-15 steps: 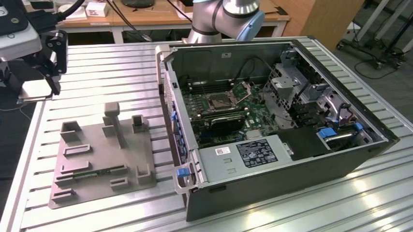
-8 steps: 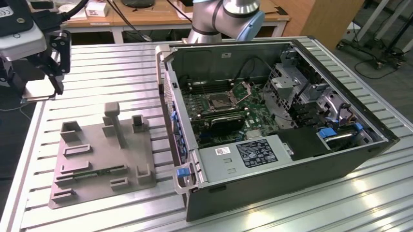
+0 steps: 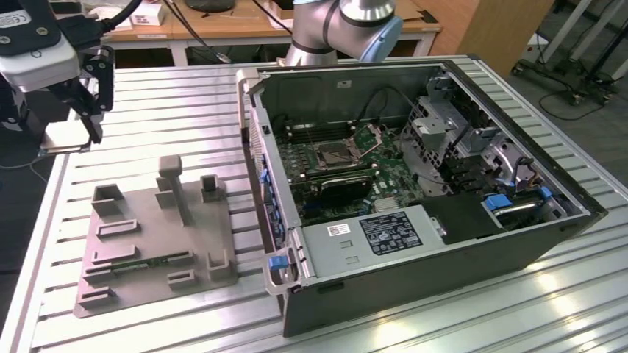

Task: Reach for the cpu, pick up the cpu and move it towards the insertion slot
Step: 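Pick up the cpu and move it towards the insertion slot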

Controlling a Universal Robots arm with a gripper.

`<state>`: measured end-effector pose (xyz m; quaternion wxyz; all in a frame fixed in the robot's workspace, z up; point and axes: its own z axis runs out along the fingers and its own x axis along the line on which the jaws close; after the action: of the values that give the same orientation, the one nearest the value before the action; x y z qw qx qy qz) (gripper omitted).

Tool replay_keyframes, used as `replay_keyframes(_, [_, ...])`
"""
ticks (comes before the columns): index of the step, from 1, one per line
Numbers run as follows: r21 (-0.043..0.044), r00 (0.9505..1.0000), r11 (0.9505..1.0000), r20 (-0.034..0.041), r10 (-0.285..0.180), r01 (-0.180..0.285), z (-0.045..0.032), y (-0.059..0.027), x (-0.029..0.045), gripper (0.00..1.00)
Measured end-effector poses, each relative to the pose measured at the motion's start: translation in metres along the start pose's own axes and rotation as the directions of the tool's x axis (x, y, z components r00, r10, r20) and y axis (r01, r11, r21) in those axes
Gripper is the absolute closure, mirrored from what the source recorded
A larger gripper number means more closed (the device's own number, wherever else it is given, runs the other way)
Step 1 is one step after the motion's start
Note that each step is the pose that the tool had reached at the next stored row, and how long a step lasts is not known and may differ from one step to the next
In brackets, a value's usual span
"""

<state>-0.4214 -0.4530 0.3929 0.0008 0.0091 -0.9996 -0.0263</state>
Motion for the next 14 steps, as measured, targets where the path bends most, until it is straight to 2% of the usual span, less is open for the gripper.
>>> replay_keyframes(14, [0.0, 1.0, 1.0, 0.0, 0.0, 0.0, 0.0, -0.0001, -0.0067, 0.45])
